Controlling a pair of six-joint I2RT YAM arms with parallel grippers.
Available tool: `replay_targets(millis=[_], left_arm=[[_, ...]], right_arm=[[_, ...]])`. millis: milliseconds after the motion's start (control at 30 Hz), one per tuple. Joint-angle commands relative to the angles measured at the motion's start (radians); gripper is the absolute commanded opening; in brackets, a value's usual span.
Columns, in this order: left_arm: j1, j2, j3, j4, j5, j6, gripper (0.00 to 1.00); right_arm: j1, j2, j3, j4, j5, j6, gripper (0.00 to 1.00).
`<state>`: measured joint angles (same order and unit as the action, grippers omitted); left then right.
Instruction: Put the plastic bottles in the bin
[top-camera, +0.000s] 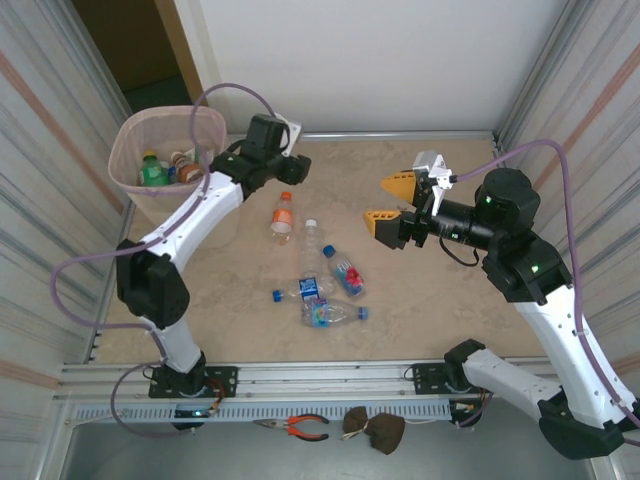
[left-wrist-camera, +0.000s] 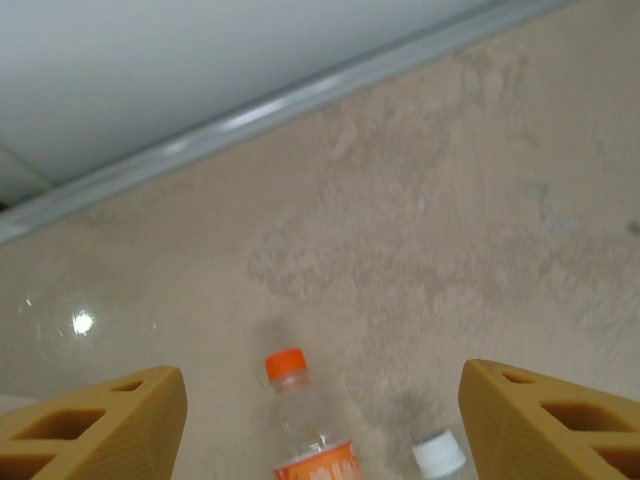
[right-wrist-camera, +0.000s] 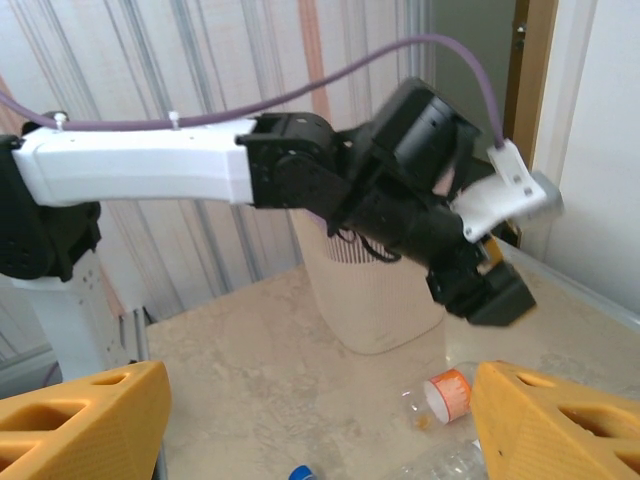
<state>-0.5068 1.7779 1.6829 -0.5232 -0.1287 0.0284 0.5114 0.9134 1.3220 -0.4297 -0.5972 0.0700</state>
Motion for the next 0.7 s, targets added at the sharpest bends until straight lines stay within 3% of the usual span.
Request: replay_targets(millis=[0,200,667], left_arm=[[-0.009,0.050,0.045,-0.098,-0.020,-0.026,0.74],[-0.029,0.152,0.058,-0.169,-0.105,-0.110,0.78],[-0.020,0.343,0.057,-0.259,-0.155,-0.245,0.79]], right_arm=[[0.007,-0.020,-0.009,-0.008,0.012,0.008,0.78],[0.007,-0.022,-0.019,-0.004,0.012,0.006,0.78],[0.007,-0.022,-0.029,-0.008,0.010,0.008,0.78]])
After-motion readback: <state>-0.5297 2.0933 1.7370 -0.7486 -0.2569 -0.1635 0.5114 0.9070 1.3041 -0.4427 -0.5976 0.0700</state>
